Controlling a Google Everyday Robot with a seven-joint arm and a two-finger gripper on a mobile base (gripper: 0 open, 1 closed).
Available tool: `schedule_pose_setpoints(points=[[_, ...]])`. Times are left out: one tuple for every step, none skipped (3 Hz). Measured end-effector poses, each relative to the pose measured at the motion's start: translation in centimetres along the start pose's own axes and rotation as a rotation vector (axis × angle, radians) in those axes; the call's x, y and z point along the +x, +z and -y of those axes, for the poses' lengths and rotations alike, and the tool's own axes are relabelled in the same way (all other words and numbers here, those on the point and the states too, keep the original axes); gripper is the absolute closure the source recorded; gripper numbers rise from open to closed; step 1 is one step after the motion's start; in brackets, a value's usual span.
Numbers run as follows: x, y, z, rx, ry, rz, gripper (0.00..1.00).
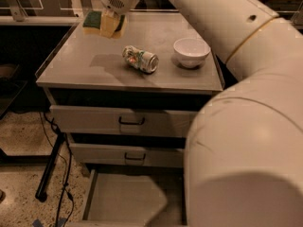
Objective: Place sponge into bottom drawer
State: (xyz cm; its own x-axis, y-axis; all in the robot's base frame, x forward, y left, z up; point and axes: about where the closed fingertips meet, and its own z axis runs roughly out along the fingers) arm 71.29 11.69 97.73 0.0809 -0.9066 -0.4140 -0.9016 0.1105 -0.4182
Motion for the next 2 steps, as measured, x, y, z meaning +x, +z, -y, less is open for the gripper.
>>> schedule_pose_setpoints(points=[[0.2, -1.8, -3.8, 0.002, 0.061, 0.004, 1.0], [0.8, -0.4, -8.8, -0.063, 0.109, 0.037, 1.0]])
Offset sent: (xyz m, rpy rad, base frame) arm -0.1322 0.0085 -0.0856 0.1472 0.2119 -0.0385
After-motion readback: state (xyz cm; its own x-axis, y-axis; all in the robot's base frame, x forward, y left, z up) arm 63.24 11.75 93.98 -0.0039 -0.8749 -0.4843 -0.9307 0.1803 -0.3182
